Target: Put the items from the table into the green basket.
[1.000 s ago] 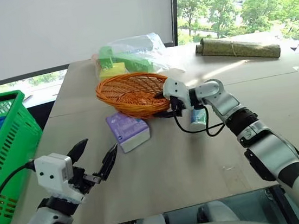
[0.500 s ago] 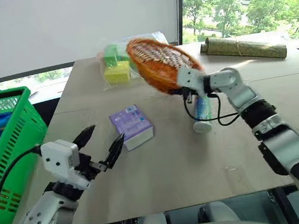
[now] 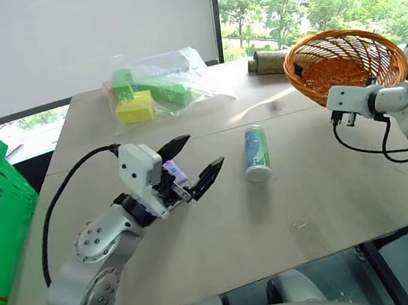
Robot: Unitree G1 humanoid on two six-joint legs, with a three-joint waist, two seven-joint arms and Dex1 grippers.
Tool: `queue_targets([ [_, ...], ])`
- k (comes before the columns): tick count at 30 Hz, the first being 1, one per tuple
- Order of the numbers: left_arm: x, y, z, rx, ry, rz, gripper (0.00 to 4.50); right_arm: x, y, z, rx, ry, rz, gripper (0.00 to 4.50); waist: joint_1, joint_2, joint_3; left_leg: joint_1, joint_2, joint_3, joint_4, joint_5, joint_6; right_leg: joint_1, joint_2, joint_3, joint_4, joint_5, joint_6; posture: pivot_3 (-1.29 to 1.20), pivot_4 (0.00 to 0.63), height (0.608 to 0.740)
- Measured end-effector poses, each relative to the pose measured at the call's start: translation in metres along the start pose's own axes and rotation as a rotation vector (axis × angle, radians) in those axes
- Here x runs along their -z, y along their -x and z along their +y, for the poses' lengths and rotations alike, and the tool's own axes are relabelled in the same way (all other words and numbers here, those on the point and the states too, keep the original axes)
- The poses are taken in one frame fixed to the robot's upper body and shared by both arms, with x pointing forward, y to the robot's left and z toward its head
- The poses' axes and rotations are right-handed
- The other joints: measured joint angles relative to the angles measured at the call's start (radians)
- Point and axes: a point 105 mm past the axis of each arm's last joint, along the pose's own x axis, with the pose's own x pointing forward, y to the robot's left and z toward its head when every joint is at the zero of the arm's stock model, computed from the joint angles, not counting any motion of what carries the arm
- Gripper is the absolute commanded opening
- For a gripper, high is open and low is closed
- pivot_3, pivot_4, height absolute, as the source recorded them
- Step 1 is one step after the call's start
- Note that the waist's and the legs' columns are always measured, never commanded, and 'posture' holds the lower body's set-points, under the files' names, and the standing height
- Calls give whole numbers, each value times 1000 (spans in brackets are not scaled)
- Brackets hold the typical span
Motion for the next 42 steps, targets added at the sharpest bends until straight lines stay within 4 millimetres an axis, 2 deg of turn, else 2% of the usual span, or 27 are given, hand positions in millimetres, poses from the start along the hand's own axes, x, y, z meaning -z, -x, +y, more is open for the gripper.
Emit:
queue_targets([
  [3,2,1,0,8,-2,15,4500,-3,0,3,-23,-12,-24,3554,-7,0,0,0,0,0,1,0,0,1,5,0,0,0,0,-68,0,740],
  [4,2,1,0,8,-3,20,4500,-5,0,2,-23,-20,-37,4142,-9,0,0,0,0,0,1,0,0,1,5,0,0,0,1,-62,0,740],
  [5,3,2,1,4,-2,26,4500,-8,1,1,-19,-33,-50,4449,-9,0,0,0,0,0,2,0,0,1,5,0,0,0,1,-62,0,740],
  [8,11,5,7,-53,4,68,4500,-30,4,-8,-18,-115,-140,4449,-10,0,0,0,1,0,2,0,0,1,5,1,0,1,2,-60,0,740],
  [11,20,10,19,-155,-19,118,4500,-72,10,-9,-57,-243,-345,4449,1,0,0,0,1,-1,3,0,0,1,5,0,0,1,2,-55,0,740],
  [12,21,10,20,-164,-25,123,4500,-75,11,-8,-64,-259,-361,4449,5,0,0,0,1,0,3,0,0,2,4,0,0,1,2,-55,0,740],
  [13,36,18,30,-245,-62,194,4500,-105,20,3,-149,-389,-534,4449,10,0,-1,0,2,0,2,0,0,1,4,0,0,1,2,-47,0,740],
  [14,42,22,33,-264,-86,232,4500,-117,26,10,-208,-424,-593,4449,12,0,-1,0,2,-1,2,0,0,1,4,-1,0,1,2,-47,0,740],
  [15,61,32,40,-293,-139,335,4500,-136,42,28,-340,-473,-685,4449,17,1,-1,0,3,-2,1,0,0,1,4,-1,0,1,2,-41,0,740],
  [17,91,49,49,-321,-204,496,4500,-152,67,54,-540,-524,-756,4449,36,1,-1,-1,3,-2,0,0,0,0,3,-2,-1,1,2,-42,0,740],
  [20,107,57,52,-323,-267,579,4500,-162,82,62,-626,-548,-772,4449,48,1,-1,-1,1,0,0,0,0,0,-5,-3,-1,1,2,-51,0,740],
  [28,114,54,62,-302,-368,632,4500,-172,92,63,-649,-585,-798,4449,53,0,-2,-1,0,0,3,0,0,0,-7,-4,-1,2,4,-69,0,740],
  [33,117,46,63,-280,-375,609,2374,-178,99,66,-679,-593,-834,4500,54,0,-2,-1,0,-1,2,0,0,0,-5,-4,-1,2,4,-72,0,740],
  [35,118,45,60,-254,-395,609,1388,-179,99,66,-675,-595,-839,4500,54,1,-2,-1,0,-1,2,0,0,0,-5,-4,-1,2,4,-72,0,740],
  [38,116,44,62,-268,-401,595,384,-181,99,66,-676,-600,-847,4500,54,1,-2,-1,0,-1,2,0,0,0,-5,-4,-1,2,4,-58,0,740],
  [42,103,40,80,-439,-285,466,384,-195,105,63,-702,-638,-959,4500,52,-1,-2,-2,1,-2,4,0,0,0,-4,-4,0,3,5,-58,0,740],
])
